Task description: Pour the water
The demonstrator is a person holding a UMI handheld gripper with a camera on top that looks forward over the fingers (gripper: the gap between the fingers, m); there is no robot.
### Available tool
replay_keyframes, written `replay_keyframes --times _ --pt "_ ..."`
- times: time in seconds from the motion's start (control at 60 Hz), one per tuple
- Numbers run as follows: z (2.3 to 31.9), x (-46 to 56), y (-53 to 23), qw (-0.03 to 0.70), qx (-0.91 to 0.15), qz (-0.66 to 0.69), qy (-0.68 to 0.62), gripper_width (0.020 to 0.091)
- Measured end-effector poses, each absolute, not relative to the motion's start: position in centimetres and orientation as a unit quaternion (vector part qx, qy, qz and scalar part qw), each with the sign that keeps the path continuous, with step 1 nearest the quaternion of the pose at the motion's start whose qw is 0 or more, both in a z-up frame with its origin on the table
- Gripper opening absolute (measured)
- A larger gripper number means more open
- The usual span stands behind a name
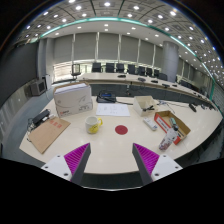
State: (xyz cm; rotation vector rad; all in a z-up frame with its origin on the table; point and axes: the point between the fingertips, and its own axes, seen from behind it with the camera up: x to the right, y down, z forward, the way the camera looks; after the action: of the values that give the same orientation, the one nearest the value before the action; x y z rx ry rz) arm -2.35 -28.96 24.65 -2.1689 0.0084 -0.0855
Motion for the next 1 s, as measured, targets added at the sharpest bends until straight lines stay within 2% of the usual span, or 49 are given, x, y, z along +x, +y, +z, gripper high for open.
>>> replay_keyframes --times 0.233,0.517,0.867,0.933,1.0 --pt "18.2 11.2 -27.6 0.448 -0.893 -0.03 -0.005 0.086" --pt "10.7 27.2 -26.1 0.471 -0.881 -0.038 -0.006 0.0861" --pt "6.3 32.7 -14.4 0.541 -0.841 0.012 0.013 0.0859" --pt "5.2 32.6 -12.9 0.544 -0.839 0.017 0.017 0.0824" --pt "4.0 32.8 -11.7 0.544 -0.839 0.02 0.019 0.0717"
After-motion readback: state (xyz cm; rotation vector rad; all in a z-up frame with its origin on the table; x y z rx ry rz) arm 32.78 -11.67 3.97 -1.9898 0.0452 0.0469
